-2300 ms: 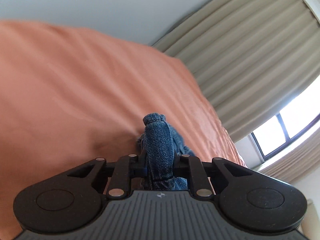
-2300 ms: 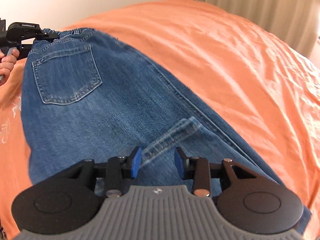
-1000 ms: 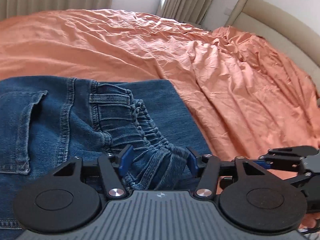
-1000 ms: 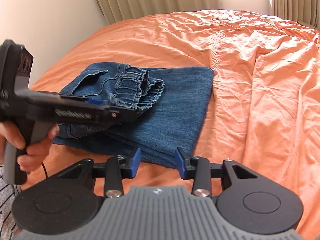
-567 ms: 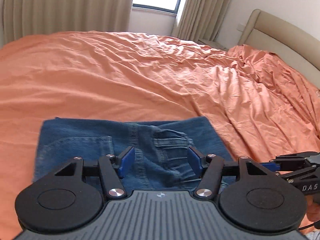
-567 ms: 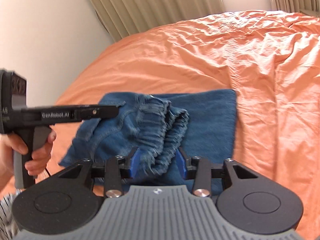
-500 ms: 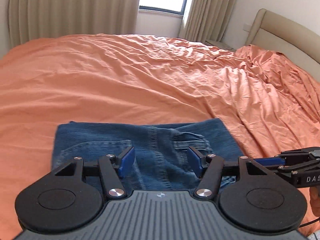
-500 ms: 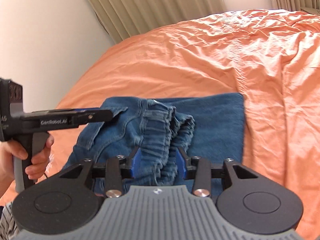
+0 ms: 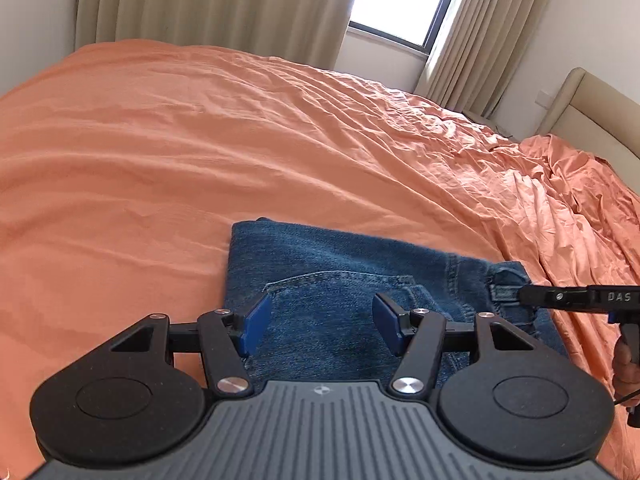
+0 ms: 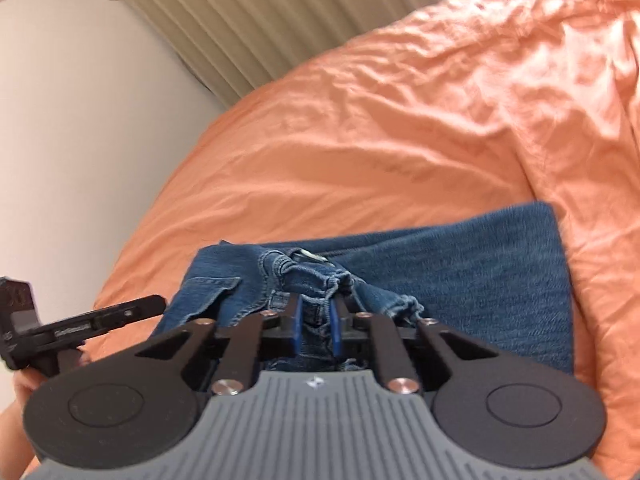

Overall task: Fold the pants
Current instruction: 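Grasp the elastic waistband of the folded jeans with the right gripper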

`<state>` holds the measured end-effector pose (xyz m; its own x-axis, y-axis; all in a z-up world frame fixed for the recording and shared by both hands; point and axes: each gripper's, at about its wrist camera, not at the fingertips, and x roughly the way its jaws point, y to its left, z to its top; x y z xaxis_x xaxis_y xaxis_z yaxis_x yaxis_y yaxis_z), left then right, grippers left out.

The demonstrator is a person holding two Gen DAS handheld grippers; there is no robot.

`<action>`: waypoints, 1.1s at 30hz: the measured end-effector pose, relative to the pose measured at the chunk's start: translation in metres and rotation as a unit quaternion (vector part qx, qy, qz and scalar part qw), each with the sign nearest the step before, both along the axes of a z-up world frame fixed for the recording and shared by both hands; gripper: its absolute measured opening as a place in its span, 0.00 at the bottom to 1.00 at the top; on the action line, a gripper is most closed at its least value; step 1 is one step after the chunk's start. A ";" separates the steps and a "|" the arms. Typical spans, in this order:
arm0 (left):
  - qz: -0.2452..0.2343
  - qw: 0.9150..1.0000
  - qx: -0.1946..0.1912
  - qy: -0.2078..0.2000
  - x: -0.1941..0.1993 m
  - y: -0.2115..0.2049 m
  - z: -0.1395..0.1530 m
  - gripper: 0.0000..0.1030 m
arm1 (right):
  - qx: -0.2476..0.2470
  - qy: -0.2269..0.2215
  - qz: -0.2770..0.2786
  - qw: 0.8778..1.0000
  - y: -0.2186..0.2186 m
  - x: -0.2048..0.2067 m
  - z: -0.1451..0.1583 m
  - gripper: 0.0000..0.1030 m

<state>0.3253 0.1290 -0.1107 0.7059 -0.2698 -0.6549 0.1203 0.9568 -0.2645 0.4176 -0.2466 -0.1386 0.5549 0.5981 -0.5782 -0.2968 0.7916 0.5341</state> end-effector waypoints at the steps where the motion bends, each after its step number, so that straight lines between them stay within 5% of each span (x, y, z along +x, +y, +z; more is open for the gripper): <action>1: -0.004 1.000 -0.001 0.001 0.000 0.002 -0.002 0.62 | -0.001 -0.012 -0.010 1.000 -0.006 -0.005 0.007 0.06; 8: -0.009 1.000 0.009 0.013 0.003 -0.001 -0.023 0.57 | 0.029 0.080 -0.044 0.995 -0.029 -0.001 -0.032 0.07; 12: -0.011 1.000 0.014 0.013 0.002 -0.001 -0.023 0.57 | 0.070 0.116 -0.068 0.988 -0.043 0.002 -0.045 0.36; 14: -0.012 1.000 0.011 0.013 0.002 0.000 -0.023 0.57 | 0.092 0.127 -0.064 0.986 -0.047 0.006 -0.052 0.39; 18: -0.007 1.000 -0.003 0.017 0.005 0.003 -0.025 0.57 | 0.167 0.152 -0.063 0.972 -0.047 0.017 -0.072 0.37; 21: -0.001 1.000 -0.006 0.018 0.005 0.004 -0.024 0.58 | 0.182 0.164 -0.073 0.967 -0.041 0.019 -0.077 0.24; 26: 0.015 1.000 -0.023 0.003 -0.001 0.012 -0.010 0.57 | 0.085 0.075 -0.031 0.993 -0.012 0.008 -0.015 0.15; 33: 0.037 0.997 -0.052 -0.031 -0.007 0.016 0.016 0.53 | 0.050 -0.036 0.011 0.998 0.017 0.004 0.098 0.14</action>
<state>0.3185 0.1450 -0.0944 0.7647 -0.2795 -0.5806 0.0686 0.9312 -0.3579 0.4214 -0.2297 -0.0406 0.5783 0.6640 -0.4741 -0.3540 0.7277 0.5875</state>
